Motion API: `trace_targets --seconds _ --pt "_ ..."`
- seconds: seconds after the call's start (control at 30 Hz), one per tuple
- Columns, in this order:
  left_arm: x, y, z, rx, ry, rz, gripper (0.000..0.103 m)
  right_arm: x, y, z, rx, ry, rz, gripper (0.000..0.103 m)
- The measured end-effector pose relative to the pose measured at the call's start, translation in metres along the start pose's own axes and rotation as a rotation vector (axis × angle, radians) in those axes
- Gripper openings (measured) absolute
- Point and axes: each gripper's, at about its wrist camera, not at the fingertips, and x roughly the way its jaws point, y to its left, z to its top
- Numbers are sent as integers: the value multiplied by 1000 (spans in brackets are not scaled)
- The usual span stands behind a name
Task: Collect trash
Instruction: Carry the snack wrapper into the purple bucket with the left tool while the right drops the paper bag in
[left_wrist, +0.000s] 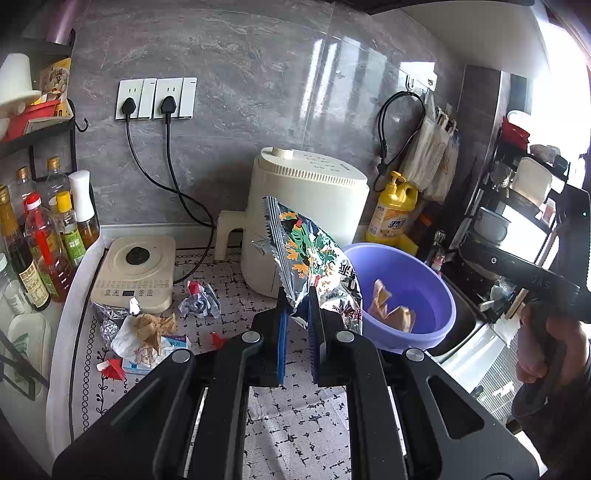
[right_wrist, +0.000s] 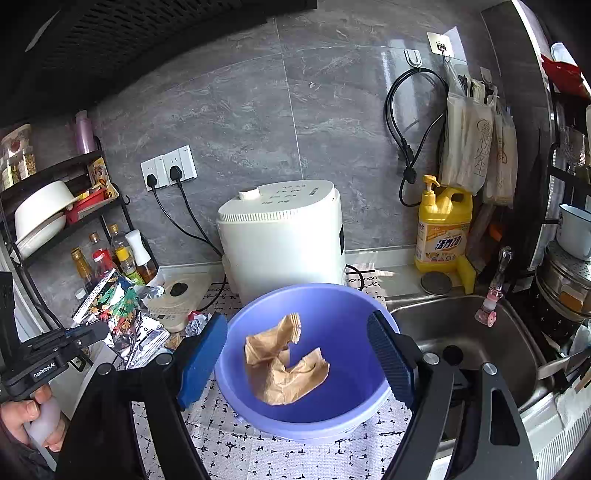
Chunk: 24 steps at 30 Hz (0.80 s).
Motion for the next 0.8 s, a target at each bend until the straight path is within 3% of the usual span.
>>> trace_targets --seconds 0.13,0.3,0.5,0.57,0.6,0.63,0.8 --pt "11 -26 10 9 -13 30 10 8 -33 3 19 9 15 80" --pt "33 -60 17 2 -17 40 10 3 -67 10 5 1 29 93" --pt "60 -103 22 2 -10 11 13 -5 -107 19 13 -4 45 95" --pt "68 -114 24 -4 1 -16 44 -5 -117 20 17 -2 51 95" --pt "69 -119 23 -5 -10 2 81 -5 -122 20 22 2 57 95" --pt "66 -122 22 -6 -37 26 94 -6 -125 20 27 6 67 95" --pt "58 -116 19 -37 -27 124 96 -1 -124 18 20 21 129 95"
